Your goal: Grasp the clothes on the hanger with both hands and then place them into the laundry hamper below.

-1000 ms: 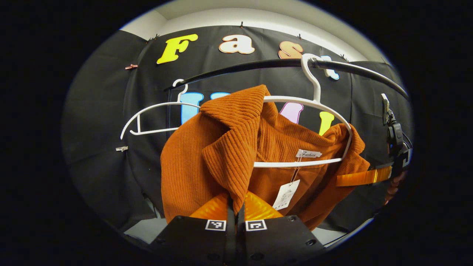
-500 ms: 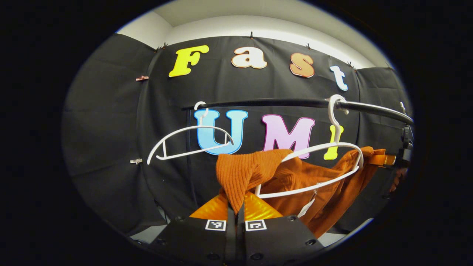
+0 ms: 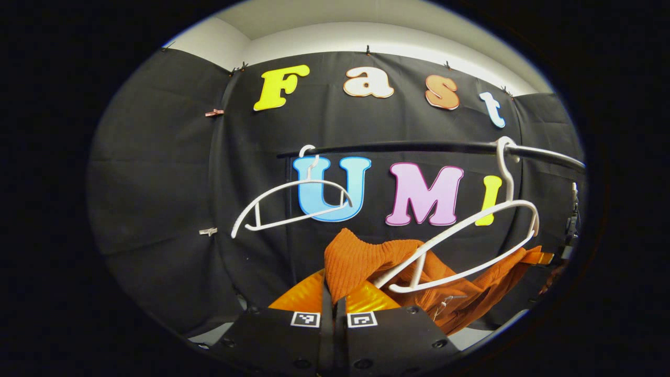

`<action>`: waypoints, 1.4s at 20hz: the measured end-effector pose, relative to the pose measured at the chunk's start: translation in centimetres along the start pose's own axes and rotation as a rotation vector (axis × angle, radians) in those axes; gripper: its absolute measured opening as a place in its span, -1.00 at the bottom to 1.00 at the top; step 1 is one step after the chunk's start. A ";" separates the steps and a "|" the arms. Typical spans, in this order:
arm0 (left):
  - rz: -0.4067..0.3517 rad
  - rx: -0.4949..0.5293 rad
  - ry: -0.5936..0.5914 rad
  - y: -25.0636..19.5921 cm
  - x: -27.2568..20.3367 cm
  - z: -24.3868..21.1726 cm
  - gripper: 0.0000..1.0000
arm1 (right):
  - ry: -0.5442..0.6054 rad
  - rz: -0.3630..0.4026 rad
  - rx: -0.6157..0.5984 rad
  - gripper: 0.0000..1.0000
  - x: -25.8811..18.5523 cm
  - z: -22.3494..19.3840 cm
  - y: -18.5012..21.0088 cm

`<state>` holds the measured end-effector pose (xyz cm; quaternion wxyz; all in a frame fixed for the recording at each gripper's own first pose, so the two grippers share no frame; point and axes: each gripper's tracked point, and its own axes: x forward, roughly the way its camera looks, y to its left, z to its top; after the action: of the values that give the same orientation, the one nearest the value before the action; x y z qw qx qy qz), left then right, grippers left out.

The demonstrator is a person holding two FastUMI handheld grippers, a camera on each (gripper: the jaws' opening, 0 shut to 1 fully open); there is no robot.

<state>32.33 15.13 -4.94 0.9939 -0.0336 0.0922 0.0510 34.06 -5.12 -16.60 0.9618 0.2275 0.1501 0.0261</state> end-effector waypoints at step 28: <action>-0.360 -0.133 0.100 -13.7 -1.3 -11.2 -0.91 | 0.169 0.357 0.027 -0.91 -5.5 -11.2 15.0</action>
<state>30.47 0.56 -14.88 0.9767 -0.1177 0.1302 -0.1233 25.73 12.48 -17.95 0.9227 0.2602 0.1881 0.2133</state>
